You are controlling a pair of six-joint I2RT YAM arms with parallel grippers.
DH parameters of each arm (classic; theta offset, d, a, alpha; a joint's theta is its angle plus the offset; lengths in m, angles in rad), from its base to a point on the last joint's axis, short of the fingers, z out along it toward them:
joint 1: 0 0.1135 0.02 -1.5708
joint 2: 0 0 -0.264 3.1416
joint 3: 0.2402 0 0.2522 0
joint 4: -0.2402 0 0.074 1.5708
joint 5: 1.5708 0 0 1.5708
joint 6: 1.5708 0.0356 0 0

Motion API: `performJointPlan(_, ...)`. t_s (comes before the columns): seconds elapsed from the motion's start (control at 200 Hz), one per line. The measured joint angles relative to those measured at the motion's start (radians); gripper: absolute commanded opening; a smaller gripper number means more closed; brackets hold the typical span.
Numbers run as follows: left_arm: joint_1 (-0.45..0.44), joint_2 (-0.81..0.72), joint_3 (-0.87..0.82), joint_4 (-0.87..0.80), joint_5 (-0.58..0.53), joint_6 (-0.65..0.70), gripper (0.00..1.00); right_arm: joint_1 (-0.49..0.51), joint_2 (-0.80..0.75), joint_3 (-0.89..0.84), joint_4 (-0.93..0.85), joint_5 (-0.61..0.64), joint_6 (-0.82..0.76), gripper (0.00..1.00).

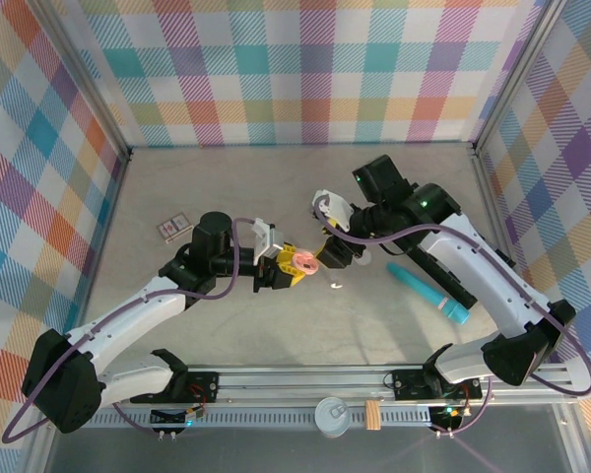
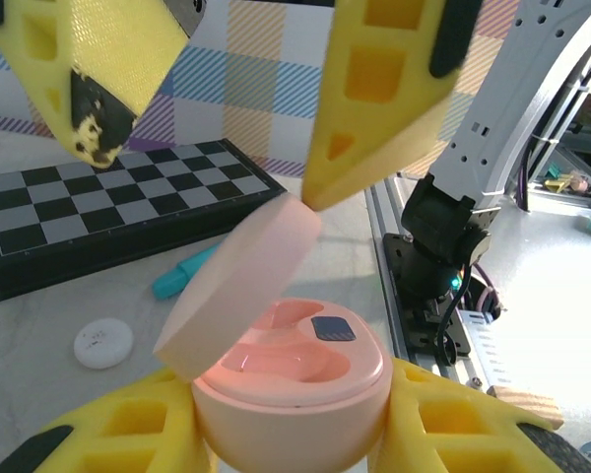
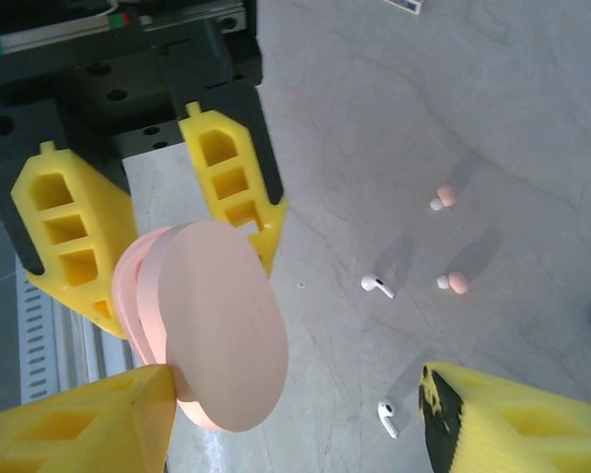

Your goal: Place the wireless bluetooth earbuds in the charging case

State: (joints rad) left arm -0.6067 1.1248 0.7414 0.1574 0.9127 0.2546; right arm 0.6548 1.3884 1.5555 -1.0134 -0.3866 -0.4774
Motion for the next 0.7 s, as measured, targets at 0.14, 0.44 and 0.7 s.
performJointPlan(0.14,0.0,-0.001,0.0,0.002,0.003,-0.001,0.25,-0.02,-0.004,0.0,0.043,0.021,0.027,0.69)
performJointPlan(0.44,0.001,-0.021,-0.024,0.06,-0.009,-0.009,0.25,-0.051,-0.021,-0.003,0.094,-0.011,0.068,0.74)
performJointPlan(0.7,0.031,-0.044,-0.083,0.205,-0.05,-0.057,0.25,-0.179,-0.173,-0.081,0.278,-0.227,0.225,0.75)
